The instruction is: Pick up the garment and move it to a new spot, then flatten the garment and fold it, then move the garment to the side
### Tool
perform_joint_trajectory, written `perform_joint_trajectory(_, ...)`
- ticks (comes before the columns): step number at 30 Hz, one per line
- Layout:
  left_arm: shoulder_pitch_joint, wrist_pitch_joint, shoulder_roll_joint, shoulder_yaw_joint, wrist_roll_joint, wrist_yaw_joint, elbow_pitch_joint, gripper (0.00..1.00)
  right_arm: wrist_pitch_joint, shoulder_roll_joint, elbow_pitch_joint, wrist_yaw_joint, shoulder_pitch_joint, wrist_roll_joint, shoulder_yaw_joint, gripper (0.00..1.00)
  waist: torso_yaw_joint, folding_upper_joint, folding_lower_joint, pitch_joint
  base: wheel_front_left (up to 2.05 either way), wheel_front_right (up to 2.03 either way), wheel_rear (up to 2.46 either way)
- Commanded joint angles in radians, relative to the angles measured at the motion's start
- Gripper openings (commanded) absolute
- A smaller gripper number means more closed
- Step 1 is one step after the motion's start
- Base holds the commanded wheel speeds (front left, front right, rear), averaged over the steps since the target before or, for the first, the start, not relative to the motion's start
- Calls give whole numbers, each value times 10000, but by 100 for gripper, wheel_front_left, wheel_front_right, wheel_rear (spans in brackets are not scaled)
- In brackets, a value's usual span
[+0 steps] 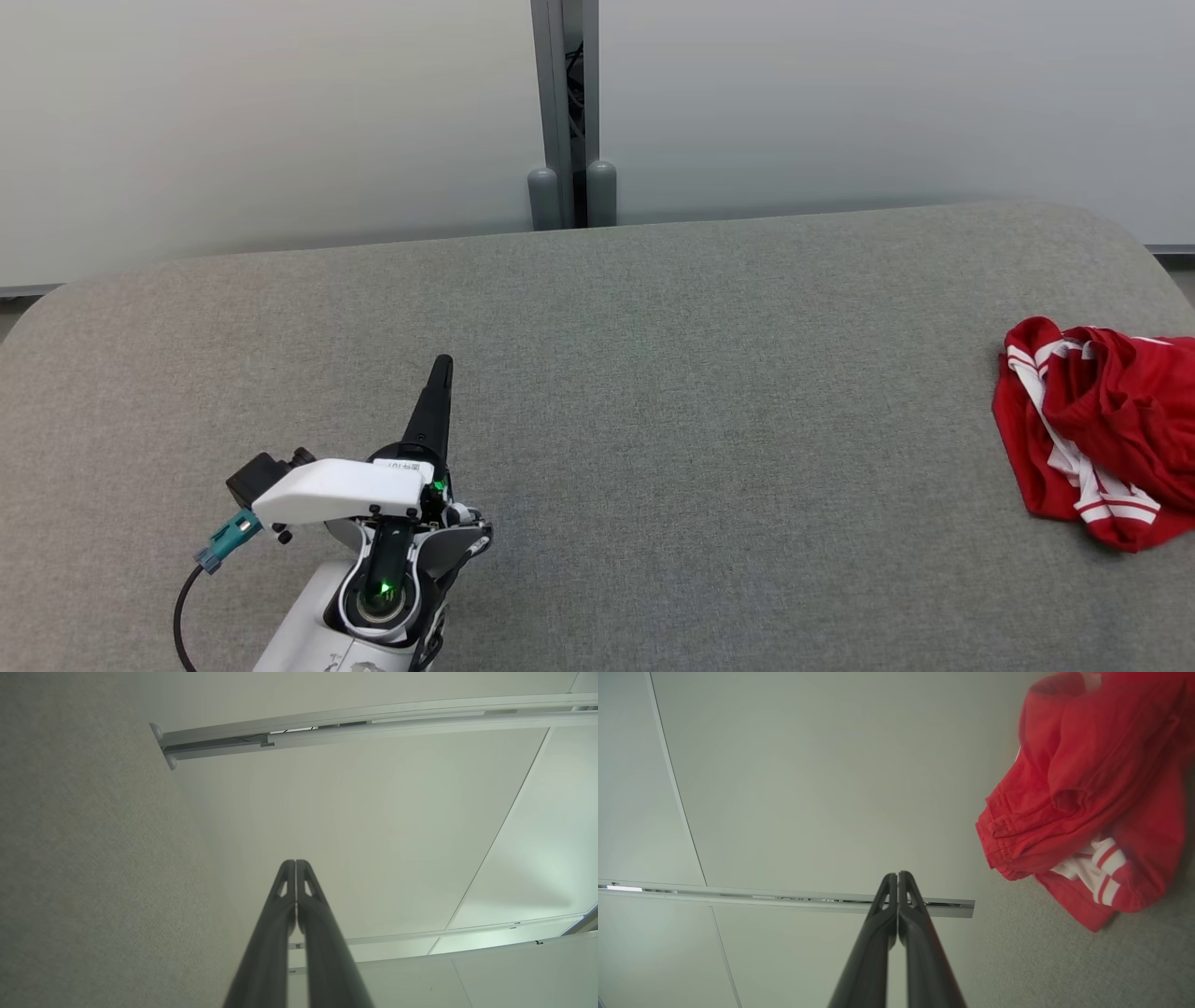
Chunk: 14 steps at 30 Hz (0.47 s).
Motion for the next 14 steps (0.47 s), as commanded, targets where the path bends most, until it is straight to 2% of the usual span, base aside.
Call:
perform_joint_trajectory(1, -162, 26, 47, 9, -57, -35, -13, 0, 8, -39, -72, 7, -71, 11, -23, 0, 0, -1, 0, 0, 0, 0, 0)
perform_joint_trajectory(14, -161, 26, 48, 9, -57, -35, -14, 0, 9, -38, -72, 7, -72, 10, -23, 0, 0, -1, 0, 0, 0, 0, 0)
